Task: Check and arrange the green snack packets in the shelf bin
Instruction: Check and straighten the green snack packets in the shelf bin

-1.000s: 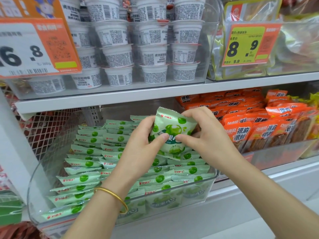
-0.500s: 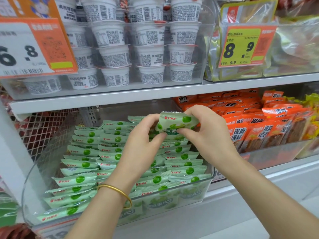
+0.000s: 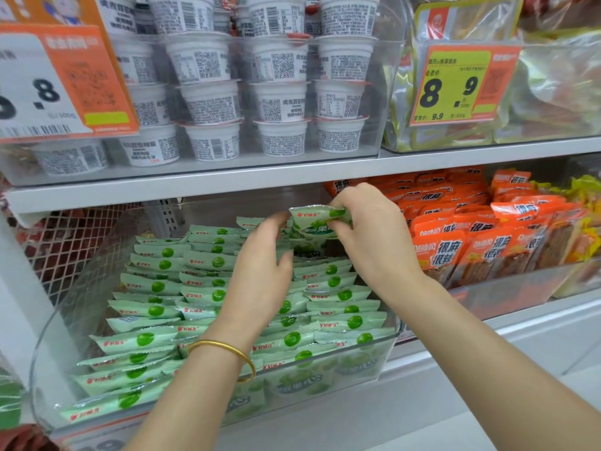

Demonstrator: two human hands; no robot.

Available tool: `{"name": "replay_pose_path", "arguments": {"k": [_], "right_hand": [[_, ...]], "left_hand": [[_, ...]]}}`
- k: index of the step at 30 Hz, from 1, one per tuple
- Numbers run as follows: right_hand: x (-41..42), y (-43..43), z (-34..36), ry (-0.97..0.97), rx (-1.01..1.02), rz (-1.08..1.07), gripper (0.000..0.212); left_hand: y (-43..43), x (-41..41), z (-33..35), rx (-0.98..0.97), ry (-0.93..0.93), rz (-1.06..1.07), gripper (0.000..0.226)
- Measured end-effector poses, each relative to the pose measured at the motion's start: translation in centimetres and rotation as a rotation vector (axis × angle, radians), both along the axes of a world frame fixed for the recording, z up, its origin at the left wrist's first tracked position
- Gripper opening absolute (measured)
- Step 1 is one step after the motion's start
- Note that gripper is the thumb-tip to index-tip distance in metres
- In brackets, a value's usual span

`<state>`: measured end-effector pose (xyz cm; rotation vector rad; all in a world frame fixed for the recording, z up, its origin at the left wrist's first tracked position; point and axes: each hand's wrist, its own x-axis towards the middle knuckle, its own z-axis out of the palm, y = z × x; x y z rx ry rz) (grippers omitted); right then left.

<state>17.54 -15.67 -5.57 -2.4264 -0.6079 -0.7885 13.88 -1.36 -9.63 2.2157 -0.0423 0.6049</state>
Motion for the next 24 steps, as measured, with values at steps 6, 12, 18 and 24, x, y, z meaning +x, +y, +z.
{"name": "replay_pose_path", "arguments": {"k": [6,12,18,24], "right_hand": [[0.9,1.4,-0.2,0.058,-0.139,-0.117,0.013],[1.2,2.4,-1.5,0.082,-0.305,-0.164,0.021],[1.5,3.5,-1.7,0.033,-0.547,-0.194,0.020],[4.1,5.0,-1.7,0.482,-0.733,-0.158,0.030]], "left_hand": [[0.1,0.6,-0.6,-0.042,0.043,-0.008,0.055],[0.3,0.8,-0.7,-0.065,0.053,0.017,0.056],[0.6,0.6,-0.6,-0.042,0.083,0.028,0.056],[0.9,0.4,-0.5,-0.022,0.109,0.031,0.056]]}}
